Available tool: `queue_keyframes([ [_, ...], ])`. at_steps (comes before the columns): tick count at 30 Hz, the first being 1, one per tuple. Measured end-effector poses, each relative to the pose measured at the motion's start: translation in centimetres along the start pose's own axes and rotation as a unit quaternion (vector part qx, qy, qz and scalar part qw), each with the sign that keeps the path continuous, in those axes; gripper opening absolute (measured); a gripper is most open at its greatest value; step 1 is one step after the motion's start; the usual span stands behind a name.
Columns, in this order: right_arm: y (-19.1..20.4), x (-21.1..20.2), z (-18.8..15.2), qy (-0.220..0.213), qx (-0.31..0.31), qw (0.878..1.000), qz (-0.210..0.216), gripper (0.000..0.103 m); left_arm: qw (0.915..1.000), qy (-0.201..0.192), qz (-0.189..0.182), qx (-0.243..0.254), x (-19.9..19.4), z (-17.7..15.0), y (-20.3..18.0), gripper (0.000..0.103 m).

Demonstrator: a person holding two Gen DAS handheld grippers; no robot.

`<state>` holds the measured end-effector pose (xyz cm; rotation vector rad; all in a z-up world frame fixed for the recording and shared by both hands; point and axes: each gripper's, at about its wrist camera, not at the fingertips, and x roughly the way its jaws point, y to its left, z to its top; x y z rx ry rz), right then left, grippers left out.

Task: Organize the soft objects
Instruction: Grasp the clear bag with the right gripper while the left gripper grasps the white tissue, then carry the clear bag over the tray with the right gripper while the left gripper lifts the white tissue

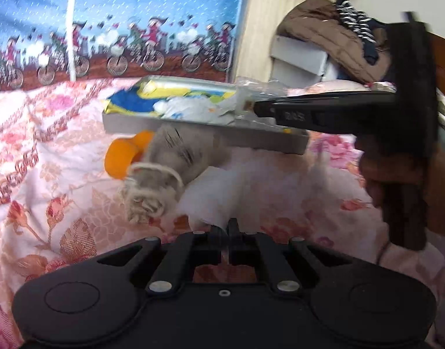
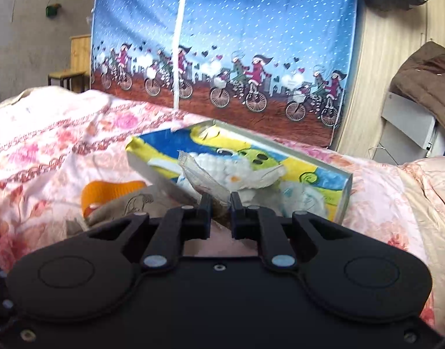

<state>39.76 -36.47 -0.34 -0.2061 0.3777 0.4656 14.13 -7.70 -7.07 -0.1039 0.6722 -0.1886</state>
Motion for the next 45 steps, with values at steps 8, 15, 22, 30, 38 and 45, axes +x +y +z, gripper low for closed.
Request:
queue_keyframes([
  [8,-1.0,-0.6,0.7,-0.020,0.012,1.000,-0.006,0.007,0.9984,-0.045,-0.034,0.010,-3.3,0.4,-1.5,0.003],
  [15,-1.7,-1.3,0.9,-0.032,0.030,0.999,-0.012,0.007,0.9937,-0.088,-0.069,0.012,-6.6,1.3,-0.9,0.003],
  [22,-1.9,-1.2,1.0,-0.037,0.039,0.998,-0.018,0.007,0.9861,-0.140,-0.084,0.030,-8.7,2.1,-0.3,0.003],
  [30,-0.9,-0.5,0.9,-0.028,0.037,0.999,-0.022,0.007,0.9904,-0.105,-0.081,0.040,-7.5,1.1,-0.3,0.003],
  [38,-0.6,-0.3,0.8,-0.021,0.031,0.999,-0.019,0.007,0.9969,-0.018,-0.063,0.044,-3.1,-1.4,0.5,0.004],
  [45,-0.3,-0.2,1.0,-0.018,0.029,0.999,-0.017,0.007,0.9979,-0.007,-0.064,0.009,-2.4,-1.3,1.5,0.014],
])
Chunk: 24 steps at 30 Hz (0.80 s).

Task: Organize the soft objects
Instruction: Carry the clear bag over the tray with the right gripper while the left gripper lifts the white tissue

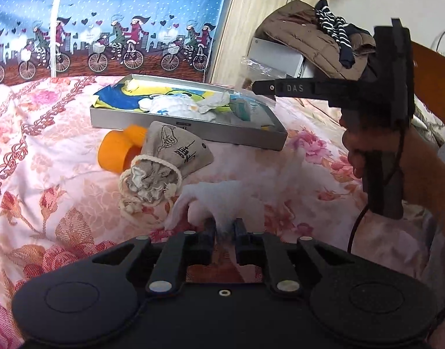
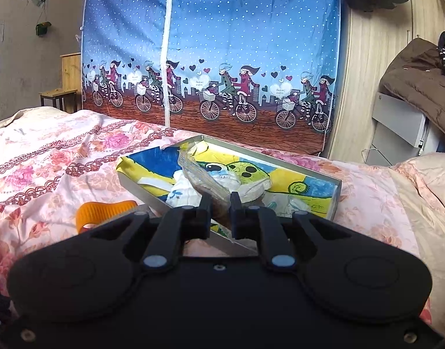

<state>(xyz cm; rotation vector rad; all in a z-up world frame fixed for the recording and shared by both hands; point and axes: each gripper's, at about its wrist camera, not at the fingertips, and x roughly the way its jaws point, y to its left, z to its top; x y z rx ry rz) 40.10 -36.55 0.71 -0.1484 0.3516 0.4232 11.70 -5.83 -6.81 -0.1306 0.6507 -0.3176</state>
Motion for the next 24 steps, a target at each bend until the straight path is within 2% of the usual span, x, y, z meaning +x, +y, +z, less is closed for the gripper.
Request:
queue_keyframes([
  [3,0.1,0.0,0.0,0.002,-0.002,1.000,0.004,0.007,1.0000,0.001,-0.003,-0.009,0.0,0.1,0.2,0.015],
  [11,0.0,0.1,-0.1,0.006,-0.010,1.000,0.012,0.007,0.9991,-0.012,-0.016,-0.038,-0.5,1.0,0.9,0.028],
  [18,-0.1,0.1,-0.1,0.009,-0.016,1.000,0.020,0.007,0.9971,-0.007,-0.030,-0.069,-0.5,1.6,1.9,0.040],
  [24,0.1,0.2,-0.1,0.013,-0.029,0.999,0.034,0.007,0.9951,-0.006,-0.024,-0.096,0.0,2.2,2.8,0.040],
])
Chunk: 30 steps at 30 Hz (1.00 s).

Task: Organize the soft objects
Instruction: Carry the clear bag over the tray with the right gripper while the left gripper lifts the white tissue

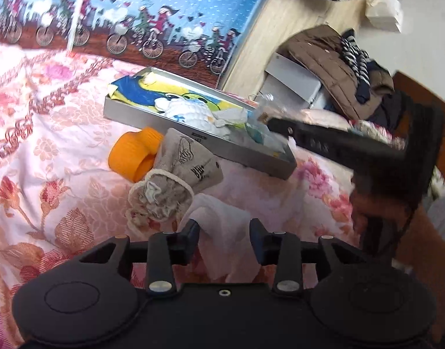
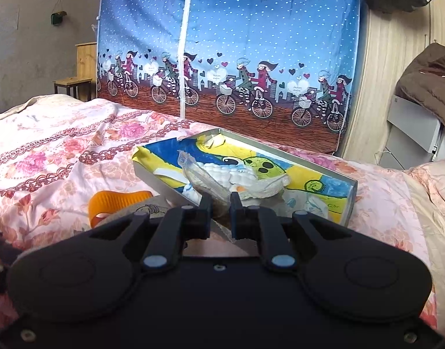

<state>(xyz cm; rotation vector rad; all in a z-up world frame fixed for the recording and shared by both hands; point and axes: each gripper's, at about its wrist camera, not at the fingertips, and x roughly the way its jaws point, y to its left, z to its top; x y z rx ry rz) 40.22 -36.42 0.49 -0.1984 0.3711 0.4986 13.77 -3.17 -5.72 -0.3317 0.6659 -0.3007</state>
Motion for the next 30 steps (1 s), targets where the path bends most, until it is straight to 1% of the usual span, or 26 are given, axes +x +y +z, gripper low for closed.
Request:
queue_keyframes([
  [3,0.0,0.1,0.0,0.004,-0.001,1.000,-0.001,0.007,0.9994,-0.001,-0.009,-0.033,0.4,0.8,0.8,0.040],
  [6,0.1,0.3,-0.1,0.006,-0.006,1.000,0.003,0.007,0.9993,-0.004,-0.009,-0.036,0.3,1.2,1.1,0.039],
  [7,0.1,0.3,-0.1,0.006,-0.007,1.000,0.005,0.007,0.9994,-0.005,-0.007,-0.034,0.3,1.2,1.1,0.032],
  [8,0.1,0.3,-0.2,0.007,-0.008,1.000,0.006,0.007,0.9994,-0.005,-0.006,-0.033,0.3,1.3,1.2,0.019],
  [9,0.1,0.3,-0.1,0.007,-0.009,1.000,0.007,0.007,0.9995,-0.003,-0.001,-0.032,0.3,1.3,1.3,0.015],
  [10,0.1,0.2,-0.1,0.007,-0.009,1.000,0.007,0.007,0.9996,-0.001,0.003,-0.028,0.4,1.4,1.3,0.013],
  [12,0.0,0.2,-0.1,0.007,-0.010,1.000,0.009,0.007,0.9998,0.003,0.000,-0.021,0.4,1.4,1.4,0.012],
  [15,0.0,0.1,-0.1,0.007,-0.010,1.000,0.010,0.007,0.9998,-0.007,-0.001,-0.017,-0.1,1.5,1.4,0.012],
  [17,0.0,0.1,-0.1,0.007,-0.011,1.000,0.011,0.007,0.9996,-0.014,-0.007,-0.023,-0.5,1.9,1.5,0.018],
  [18,-0.1,0.1,-0.1,0.007,-0.011,1.000,0.012,0.007,0.9995,-0.018,-0.009,-0.026,-0.7,2.1,1.6,0.019],
  [20,-0.1,0.1,-0.1,0.008,-0.013,1.000,0.014,0.007,0.9990,-0.023,-0.013,-0.035,-0.9,2.4,1.8,0.017],
  [21,-0.1,0.1,-0.2,0.008,-0.014,1.000,0.015,0.007,0.9991,-0.024,-0.009,-0.036,-0.8,2.4,1.9,0.013],
  [22,-0.1,0.1,-0.2,0.009,-0.015,1.000,0.016,0.007,0.9993,-0.021,-0.003,-0.031,-0.6,2.4,1.8,0.013],
  [28,-0.2,0.2,-0.3,0.012,-0.018,1.000,0.021,0.007,0.9998,0.018,-0.004,-0.011,0.7,1.9,1.6,0.013],
  [29,-0.2,0.2,-0.3,0.012,-0.019,1.000,0.022,0.007,0.9996,0.024,-0.003,-0.012,0.9,1.9,1.6,0.007],
  [30,-0.1,0.2,-0.3,0.011,-0.019,1.000,0.022,0.007,0.9996,0.024,-0.002,-0.013,1.0,1.9,1.7,0.006],
])
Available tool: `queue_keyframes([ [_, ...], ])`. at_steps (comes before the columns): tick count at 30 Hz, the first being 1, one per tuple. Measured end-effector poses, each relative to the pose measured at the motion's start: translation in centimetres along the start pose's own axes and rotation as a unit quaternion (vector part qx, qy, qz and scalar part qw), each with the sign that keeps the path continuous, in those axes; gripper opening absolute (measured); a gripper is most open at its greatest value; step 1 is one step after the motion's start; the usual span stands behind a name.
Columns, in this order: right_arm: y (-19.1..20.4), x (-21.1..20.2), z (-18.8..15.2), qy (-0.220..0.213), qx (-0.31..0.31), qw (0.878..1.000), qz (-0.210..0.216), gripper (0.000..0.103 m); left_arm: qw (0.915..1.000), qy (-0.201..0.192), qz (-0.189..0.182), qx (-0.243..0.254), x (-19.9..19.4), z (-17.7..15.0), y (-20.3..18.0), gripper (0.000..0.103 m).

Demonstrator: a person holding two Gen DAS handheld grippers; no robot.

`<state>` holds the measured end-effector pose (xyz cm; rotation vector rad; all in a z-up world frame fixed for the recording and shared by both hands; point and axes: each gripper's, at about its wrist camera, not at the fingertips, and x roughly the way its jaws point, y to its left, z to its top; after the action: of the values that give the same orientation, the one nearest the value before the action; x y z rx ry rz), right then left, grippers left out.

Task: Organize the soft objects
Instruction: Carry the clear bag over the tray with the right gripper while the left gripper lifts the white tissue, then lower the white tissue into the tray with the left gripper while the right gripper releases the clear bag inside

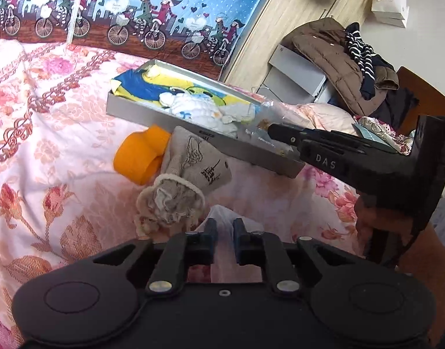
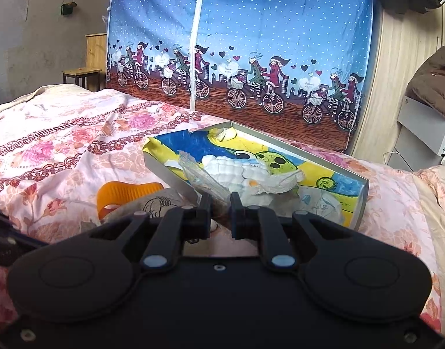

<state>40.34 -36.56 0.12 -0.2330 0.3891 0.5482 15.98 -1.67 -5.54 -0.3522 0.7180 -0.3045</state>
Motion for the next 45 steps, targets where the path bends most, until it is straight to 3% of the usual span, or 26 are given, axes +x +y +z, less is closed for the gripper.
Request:
queue_keyframes([
  [9,-0.3,-0.6,0.2,-0.011,0.001,1.000,0.002,0.007,0.9990,-0.044,-0.007,0.008,-1.7,1.1,-1.0,0.004],
  [21,-0.4,-0.7,0.2,-0.014,0.000,1.000,0.002,0.007,0.9901,-0.083,-0.061,-0.095,-4.3,3.2,1.4,0.004],
  [26,-0.5,-0.8,0.2,-0.017,0.003,1.000,-0.002,0.007,0.9875,-0.093,-0.069,-0.107,-4.7,3.7,1.7,0.004],
  [33,-1.1,-1.9,0.5,-0.040,0.023,0.999,-0.002,0.007,0.9778,-0.118,-0.108,-0.135,-5.2,6.1,1.5,0.004],
  [38,-1.6,-2.6,0.6,-0.055,0.031,0.998,-0.015,0.007,0.9658,-0.129,-0.145,-0.172,-4.9,8.1,1.4,0.004],
  [45,-3.1,-3.1,0.7,-0.088,0.057,0.993,-0.047,0.007,0.9712,-0.150,-0.141,-0.120,-4.1,11.1,-1.0,0.004],
])
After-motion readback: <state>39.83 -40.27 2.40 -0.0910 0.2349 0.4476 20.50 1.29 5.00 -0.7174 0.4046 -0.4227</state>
